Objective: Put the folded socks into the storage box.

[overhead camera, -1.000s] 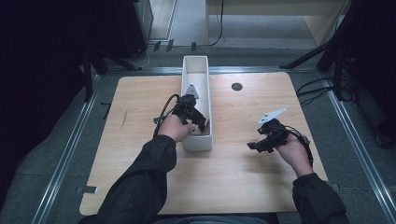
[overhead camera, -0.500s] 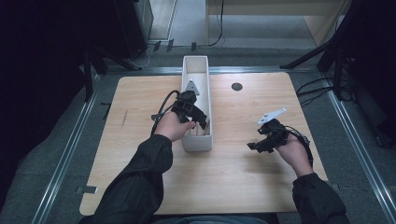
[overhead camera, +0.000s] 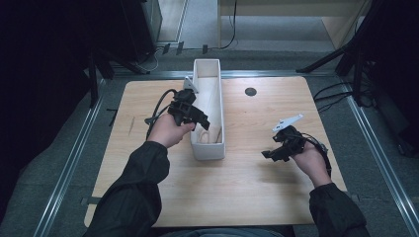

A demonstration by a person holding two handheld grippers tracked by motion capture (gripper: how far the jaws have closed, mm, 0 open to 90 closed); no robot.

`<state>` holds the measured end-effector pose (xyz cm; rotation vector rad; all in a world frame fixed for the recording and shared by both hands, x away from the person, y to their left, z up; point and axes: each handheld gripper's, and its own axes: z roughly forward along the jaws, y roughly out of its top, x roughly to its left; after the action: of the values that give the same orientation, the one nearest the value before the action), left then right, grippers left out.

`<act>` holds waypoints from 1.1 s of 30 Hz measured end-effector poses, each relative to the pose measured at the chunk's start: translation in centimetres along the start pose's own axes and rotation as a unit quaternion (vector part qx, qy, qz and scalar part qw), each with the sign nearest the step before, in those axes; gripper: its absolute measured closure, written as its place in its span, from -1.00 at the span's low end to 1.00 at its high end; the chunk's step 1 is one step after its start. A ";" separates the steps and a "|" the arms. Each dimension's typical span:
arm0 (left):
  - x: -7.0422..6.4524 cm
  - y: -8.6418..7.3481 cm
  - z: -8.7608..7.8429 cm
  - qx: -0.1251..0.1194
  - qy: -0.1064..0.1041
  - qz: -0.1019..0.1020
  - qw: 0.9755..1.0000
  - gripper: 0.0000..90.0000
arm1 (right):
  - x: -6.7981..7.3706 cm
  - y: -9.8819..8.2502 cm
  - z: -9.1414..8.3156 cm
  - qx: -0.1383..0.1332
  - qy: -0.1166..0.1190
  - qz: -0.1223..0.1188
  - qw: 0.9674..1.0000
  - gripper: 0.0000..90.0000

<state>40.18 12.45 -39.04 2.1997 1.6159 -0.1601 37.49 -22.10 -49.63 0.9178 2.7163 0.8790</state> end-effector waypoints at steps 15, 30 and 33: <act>3.7 -2.4 -2.0 -0.035 -0.010 -0.003 0.999 -0.25 | 0.0 0.0 0.1 0.003 0.002 0.001 1.000 -0.54; 6.6 -5.0 -1.2 -0.053 -0.004 -0.005 0.999 -0.25 | 0.0 0.0 0.2 0.005 0.000 0.001 1.000 -0.54; 7.0 -5.5 -0.9 -0.059 -0.010 -0.005 0.998 -0.25 | 0.0 0.0 0.2 0.006 0.000 0.003 1.000 -0.54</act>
<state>37.15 20.35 -41.88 2.0955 1.5835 -0.0884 37.54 -22.03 -49.77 0.9296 2.7226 0.8642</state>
